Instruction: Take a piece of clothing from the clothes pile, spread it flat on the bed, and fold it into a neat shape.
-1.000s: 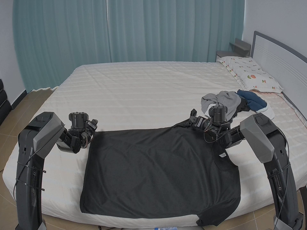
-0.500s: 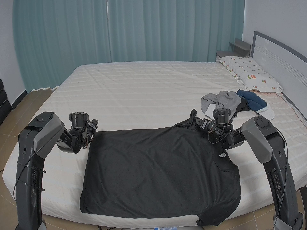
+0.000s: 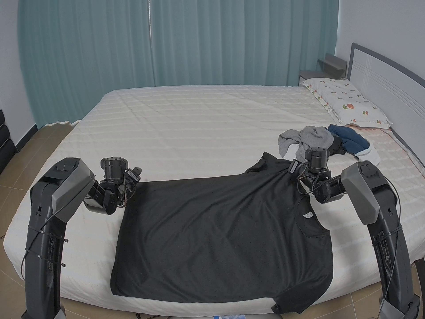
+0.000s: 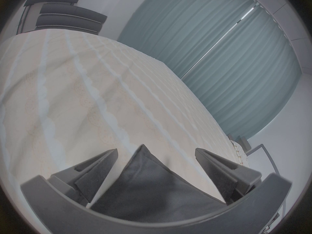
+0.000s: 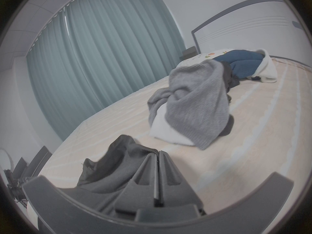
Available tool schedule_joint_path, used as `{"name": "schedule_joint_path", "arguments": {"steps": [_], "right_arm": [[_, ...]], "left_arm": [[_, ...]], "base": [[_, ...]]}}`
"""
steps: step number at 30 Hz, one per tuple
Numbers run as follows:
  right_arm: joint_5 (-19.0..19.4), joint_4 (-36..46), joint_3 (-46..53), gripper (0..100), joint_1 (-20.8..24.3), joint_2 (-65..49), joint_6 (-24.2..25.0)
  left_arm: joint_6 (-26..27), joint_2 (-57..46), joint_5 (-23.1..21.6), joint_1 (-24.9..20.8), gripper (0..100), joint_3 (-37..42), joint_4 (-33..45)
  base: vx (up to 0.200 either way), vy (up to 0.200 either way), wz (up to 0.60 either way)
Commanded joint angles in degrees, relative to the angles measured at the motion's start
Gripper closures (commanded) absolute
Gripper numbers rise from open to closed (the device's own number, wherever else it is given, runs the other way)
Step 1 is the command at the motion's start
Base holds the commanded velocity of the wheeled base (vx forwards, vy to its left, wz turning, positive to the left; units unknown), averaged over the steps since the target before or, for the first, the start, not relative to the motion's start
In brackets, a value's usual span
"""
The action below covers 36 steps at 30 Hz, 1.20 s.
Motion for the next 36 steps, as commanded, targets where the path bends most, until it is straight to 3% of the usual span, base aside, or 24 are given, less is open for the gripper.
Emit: {"name": "schedule_joint_path", "arguments": {"steps": [1, 16, 34, 35, 36], "right_arm": [[-0.1, -0.1, -0.4, 100, -0.7, 0.5, 0.1], [-0.1, -2.9, -1.3, 100, 0.6, 3.0, 0.1], [-0.2, -3.1, -1.3, 100, 1.0, 2.7, 1.0], [-0.2, -3.0, -1.3, 100, 1.1, 2.7, 1.1], [-0.3, -3.0, -1.3, 100, 1.2, 2.7, 1.4]], "left_arm": [[0.0, 0.8, 0.0, -0.5, 0, -0.8, 0.0], [0.6, 5.8, 0.5, -0.6, 0, -10.2, 0.4], [5.8, 5.8, -0.2, -1.2, 0, -7.7, 0.5], [6.0, 5.8, -0.2, -1.2, 100, -7.7, 0.5], [6.4, 5.8, -0.2, -1.2, 100, -7.7, 0.3]], "base": [[0.000, 0.000, 0.00], [0.000, 0.000, 0.00], [0.000, 0.000, 0.00], [0.000, 0.000, 0.00], [0.000, 0.000, 0.00]]}}
